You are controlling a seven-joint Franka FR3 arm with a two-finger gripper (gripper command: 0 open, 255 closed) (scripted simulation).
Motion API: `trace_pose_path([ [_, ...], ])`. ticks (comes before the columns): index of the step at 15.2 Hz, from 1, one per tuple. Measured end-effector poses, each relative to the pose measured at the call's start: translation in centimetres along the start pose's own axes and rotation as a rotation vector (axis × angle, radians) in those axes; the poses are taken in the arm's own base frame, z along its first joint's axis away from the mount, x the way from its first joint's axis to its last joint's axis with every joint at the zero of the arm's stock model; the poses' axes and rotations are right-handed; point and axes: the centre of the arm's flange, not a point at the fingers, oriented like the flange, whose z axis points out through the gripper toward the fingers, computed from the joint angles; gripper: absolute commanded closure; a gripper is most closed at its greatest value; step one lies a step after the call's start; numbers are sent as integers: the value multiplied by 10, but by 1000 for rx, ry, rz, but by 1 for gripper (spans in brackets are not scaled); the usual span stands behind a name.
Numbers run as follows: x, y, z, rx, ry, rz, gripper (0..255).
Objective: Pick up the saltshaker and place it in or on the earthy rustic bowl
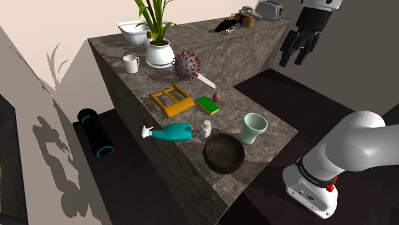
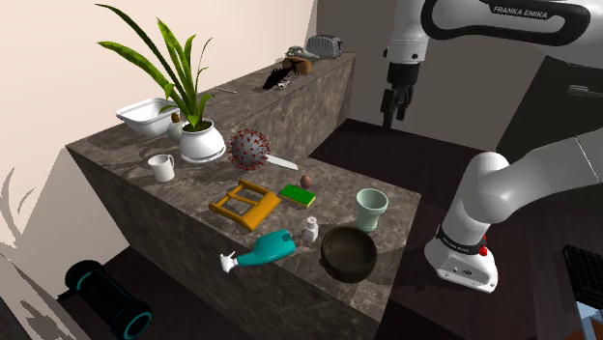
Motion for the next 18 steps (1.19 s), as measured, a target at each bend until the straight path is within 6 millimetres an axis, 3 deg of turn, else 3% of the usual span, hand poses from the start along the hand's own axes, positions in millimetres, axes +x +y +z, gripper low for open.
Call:
trace_pose_path([
  [3,6,-8,11,-5,3,3,0],
  [18,72,-111,167,-61,46,46,0],
])
